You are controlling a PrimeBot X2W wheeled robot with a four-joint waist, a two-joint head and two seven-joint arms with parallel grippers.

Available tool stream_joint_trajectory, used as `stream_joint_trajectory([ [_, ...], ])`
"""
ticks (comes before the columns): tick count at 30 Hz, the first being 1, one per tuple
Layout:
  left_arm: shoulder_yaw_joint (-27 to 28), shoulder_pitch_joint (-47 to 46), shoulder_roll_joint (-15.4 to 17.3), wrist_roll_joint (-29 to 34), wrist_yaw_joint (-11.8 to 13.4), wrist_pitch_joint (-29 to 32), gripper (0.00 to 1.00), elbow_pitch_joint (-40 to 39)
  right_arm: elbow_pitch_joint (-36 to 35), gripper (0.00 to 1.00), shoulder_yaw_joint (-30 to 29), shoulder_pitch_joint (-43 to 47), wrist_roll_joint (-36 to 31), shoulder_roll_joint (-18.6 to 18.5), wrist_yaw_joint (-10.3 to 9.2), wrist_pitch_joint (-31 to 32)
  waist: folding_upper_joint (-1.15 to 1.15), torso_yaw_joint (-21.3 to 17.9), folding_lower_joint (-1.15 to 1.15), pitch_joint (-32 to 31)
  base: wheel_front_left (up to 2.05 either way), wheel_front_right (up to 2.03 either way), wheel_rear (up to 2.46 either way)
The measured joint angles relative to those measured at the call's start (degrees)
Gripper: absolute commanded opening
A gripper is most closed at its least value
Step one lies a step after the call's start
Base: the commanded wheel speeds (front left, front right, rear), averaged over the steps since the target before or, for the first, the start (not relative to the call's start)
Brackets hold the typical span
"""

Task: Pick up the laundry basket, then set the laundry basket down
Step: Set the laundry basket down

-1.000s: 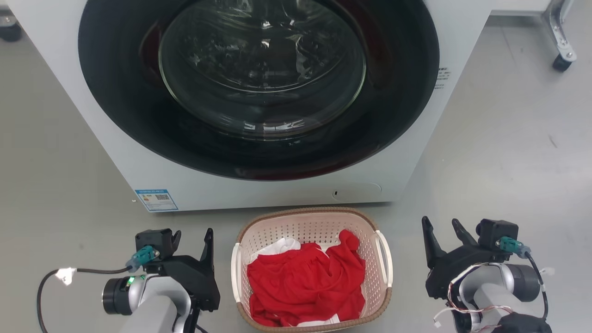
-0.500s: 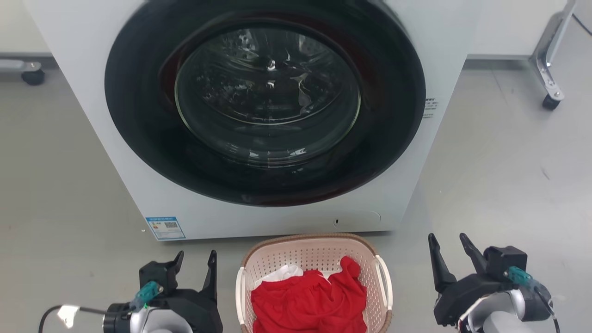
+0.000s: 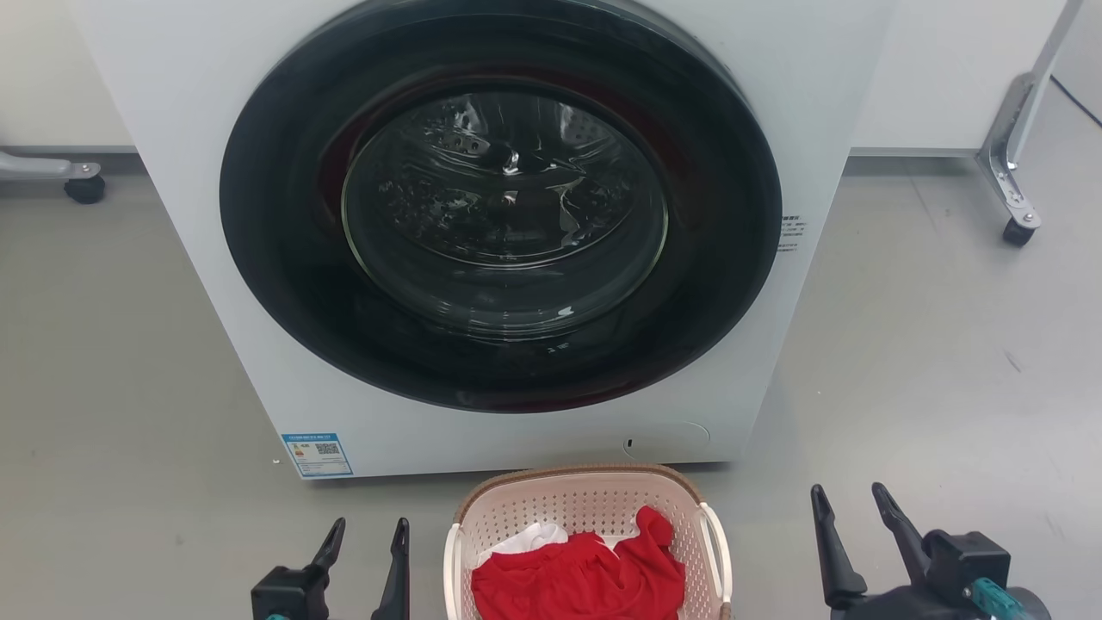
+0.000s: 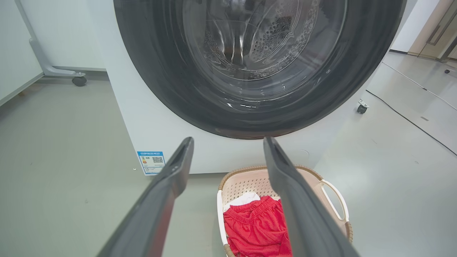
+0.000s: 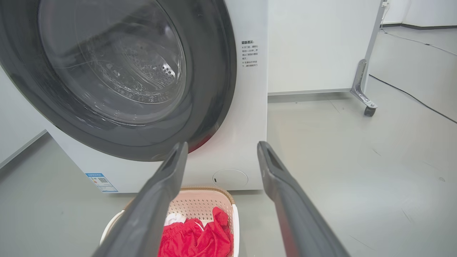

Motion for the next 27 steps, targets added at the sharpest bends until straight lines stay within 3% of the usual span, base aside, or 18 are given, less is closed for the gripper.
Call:
stream_joint_trajectory([
  [13, 2.2, 8.6, -0.4, 5.1, 0.5, 0.0, 1.0, -10.5, -8.5, 1.0, -1.6, 9.3, -2.6, -1.0, -0.99, 0.0, 0.0, 0.8, 0.01, -1.5, 0.0, 0.0, 0.0],
  [27, 4.7, 12.6, -1.1, 8.4, 0.5, 0.0, 1.0, -15.4, -12.6, 1.0, -4.1, 14.1, -3.9, -1.4, -1.43, 0.0, 0.0, 1.4, 0.0, -1.5, 0.0, 0.0, 0.0],
])
